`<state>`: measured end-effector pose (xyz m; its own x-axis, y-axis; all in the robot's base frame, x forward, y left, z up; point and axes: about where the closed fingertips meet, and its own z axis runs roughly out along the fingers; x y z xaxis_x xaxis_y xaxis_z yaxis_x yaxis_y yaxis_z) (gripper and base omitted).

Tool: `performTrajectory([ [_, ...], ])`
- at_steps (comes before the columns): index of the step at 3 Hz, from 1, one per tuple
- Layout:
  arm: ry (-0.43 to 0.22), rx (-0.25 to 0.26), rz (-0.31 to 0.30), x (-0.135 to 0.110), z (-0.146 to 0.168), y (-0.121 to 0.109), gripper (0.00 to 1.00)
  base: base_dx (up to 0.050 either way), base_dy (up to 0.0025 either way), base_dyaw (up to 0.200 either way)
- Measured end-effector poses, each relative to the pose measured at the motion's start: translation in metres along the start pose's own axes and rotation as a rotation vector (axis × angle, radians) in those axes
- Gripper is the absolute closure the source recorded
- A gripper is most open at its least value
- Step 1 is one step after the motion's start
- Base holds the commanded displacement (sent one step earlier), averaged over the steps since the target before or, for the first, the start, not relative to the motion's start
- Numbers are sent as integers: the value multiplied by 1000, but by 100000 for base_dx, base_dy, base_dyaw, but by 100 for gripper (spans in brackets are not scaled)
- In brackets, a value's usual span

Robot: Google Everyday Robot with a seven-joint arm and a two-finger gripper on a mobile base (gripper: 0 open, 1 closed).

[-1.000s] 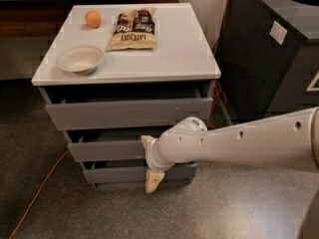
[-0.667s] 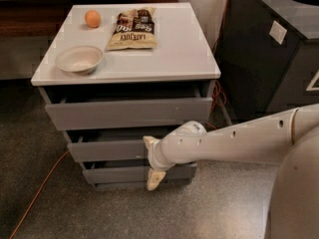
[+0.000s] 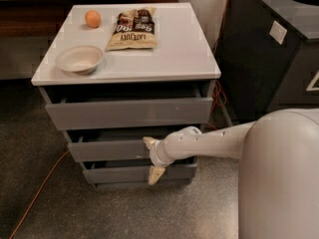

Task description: Place orange into middle drawer

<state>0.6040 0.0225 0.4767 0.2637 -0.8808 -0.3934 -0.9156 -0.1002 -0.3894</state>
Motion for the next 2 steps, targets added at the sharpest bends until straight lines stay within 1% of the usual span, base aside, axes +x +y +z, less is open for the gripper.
performTrajectory([
  [1,9,-8,2,27,31,-25,0,0,0,0],
  [2,28,1,19,45,45,-45,0,0,0,0],
])
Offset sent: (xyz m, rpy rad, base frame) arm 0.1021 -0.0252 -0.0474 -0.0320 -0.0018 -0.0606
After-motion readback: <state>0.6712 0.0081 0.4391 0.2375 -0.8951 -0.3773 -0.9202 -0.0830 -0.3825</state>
